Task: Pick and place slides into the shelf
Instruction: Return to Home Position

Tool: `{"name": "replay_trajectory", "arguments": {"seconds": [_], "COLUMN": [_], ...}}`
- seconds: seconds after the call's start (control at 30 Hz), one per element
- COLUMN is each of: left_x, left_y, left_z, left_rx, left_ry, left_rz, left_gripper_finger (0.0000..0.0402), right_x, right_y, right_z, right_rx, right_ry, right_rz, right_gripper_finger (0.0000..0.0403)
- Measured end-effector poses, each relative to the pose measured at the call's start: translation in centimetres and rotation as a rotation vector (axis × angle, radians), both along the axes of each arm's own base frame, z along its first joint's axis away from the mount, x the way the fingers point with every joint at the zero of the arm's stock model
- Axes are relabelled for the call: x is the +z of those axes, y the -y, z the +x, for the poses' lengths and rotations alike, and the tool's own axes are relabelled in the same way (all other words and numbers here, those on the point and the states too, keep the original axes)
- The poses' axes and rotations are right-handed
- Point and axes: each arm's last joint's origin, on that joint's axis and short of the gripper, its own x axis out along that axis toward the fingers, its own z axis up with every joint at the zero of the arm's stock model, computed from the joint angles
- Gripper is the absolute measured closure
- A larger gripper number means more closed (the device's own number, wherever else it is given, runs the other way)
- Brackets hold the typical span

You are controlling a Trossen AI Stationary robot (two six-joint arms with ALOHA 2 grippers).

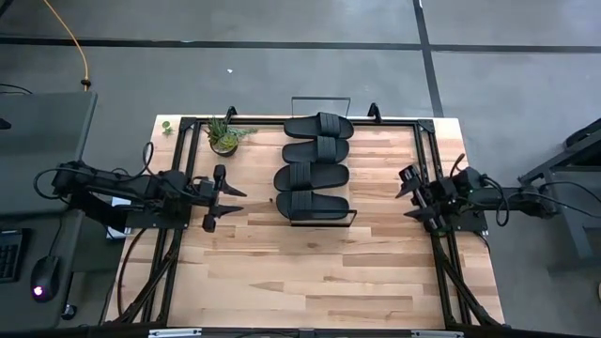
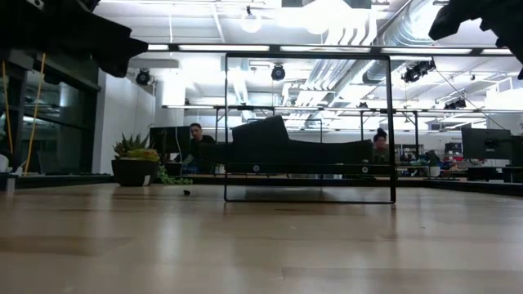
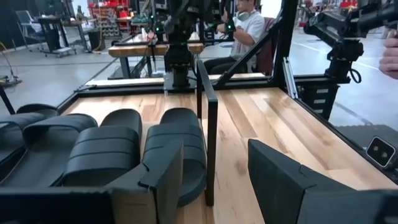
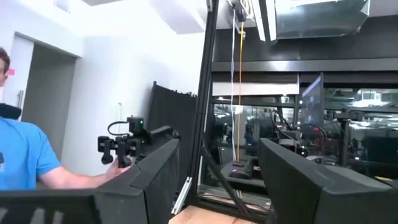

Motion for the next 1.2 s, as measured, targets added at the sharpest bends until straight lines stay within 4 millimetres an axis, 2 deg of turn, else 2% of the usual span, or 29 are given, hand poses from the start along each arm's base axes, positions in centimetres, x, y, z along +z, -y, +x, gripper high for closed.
{"name": "replay_trajectory", "arguments": {"seconds": [0.7, 1.2], "left_x": [-1.2, -2.9], "left_y": [0.1, 0.1], "left_z": [-1.4, -2.1], "left_rx": [-0.037, -0.023], "left_ry": [0.072, 0.126], "left_rz": [0.012, 0.014], "left_gripper_finger": [0.0236, 0.0236], "right_x": [-0.6, -1.2], "right_y": [-0.2, 0.0], "right_z": [0.1, 0.4], "right_rx": [0.036, -0.004], "right_ry": [-0.014, -0.082], "right_rz": [-0.027, 0.001], "right_gripper_finger": [0.0196, 0.0196]}}
